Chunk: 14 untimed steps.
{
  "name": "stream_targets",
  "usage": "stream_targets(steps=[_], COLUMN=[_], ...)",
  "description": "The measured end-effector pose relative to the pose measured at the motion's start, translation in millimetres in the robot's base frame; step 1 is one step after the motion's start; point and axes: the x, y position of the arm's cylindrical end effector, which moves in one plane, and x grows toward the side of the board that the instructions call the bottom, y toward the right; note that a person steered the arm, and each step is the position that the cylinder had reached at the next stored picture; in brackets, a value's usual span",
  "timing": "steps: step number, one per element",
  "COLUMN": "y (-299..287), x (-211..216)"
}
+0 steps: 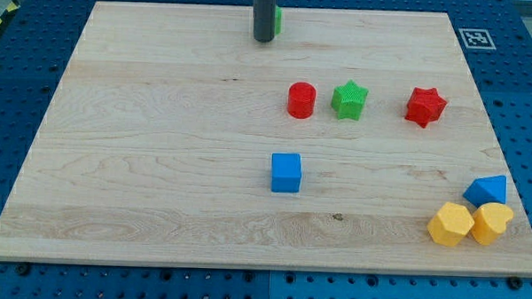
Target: Push the red circle into the green circle
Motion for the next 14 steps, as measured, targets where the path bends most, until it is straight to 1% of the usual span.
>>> stream_targets(steps=[2,3,4,5,6,7,8,9,10,11,12,13,14], y=[0,6,33,38,29,32,56,61,43,49,69,100,139], x=[134,178,173,132,96,132,135,82,32,49,97,102,74])
